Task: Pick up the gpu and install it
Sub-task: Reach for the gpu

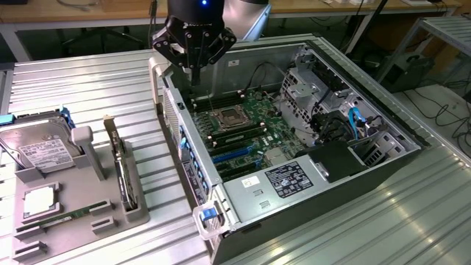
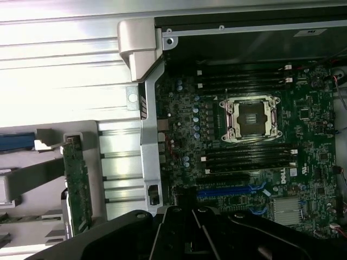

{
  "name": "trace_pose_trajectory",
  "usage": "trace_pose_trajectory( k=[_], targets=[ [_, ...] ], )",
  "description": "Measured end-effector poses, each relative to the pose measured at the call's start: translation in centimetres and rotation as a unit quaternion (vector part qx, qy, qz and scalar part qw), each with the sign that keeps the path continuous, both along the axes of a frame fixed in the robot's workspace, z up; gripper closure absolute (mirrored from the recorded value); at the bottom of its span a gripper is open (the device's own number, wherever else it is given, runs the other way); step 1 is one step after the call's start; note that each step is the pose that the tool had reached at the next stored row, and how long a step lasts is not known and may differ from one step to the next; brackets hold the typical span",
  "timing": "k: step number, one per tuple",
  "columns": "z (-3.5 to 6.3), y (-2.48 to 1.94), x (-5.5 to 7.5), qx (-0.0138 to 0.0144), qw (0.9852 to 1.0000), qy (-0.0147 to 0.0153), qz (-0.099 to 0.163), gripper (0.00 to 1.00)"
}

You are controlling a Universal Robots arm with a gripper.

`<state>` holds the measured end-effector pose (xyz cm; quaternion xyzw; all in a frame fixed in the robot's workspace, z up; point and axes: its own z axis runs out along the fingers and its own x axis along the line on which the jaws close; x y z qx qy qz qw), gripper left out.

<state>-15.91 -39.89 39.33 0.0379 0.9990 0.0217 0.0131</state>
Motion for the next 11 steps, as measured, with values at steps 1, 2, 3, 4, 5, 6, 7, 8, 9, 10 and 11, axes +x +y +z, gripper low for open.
trace_pose_trajectory(
  k=[1,2,3,4,5,6,7,8,9,10,11],
  targets=[
    [0.0,0.0,-0.01,0.0,1.0,0.0,0.0,0.89],
    [0.0,0.0,-0.04,0.0,1.0,0.0,0.0,0.89],
    [0.0,0.0,-0.07,0.0,1.0,0.0,0.0,0.89],
    [0.0,0.0,-0.09,0.0,1.0,0.0,0.0,0.89],
    [0.0,0.0,-0.12,0.0,1.0,0.0,0.0,0.89],
    [0.0,0.0,-0.15,0.0,1.0,0.0,0.0,0.89],
    [0.0,0.0,-0.18,0.0,1.0,0.0,0.0,0.89],
    [0.0,0.0,-0.21,0.0,1.0,0.0,0.0,0.89],
    [0.0,0.0,-0.24,0.0,1.0,0.0,0.0,0.89],
    [0.0,0.0,-0.27,0.0,1.0,0.0,0.0,0.89],
    [0.0,0.0,-0.3,0.0,1.0,0.0,0.0,0.89]
  ],
)
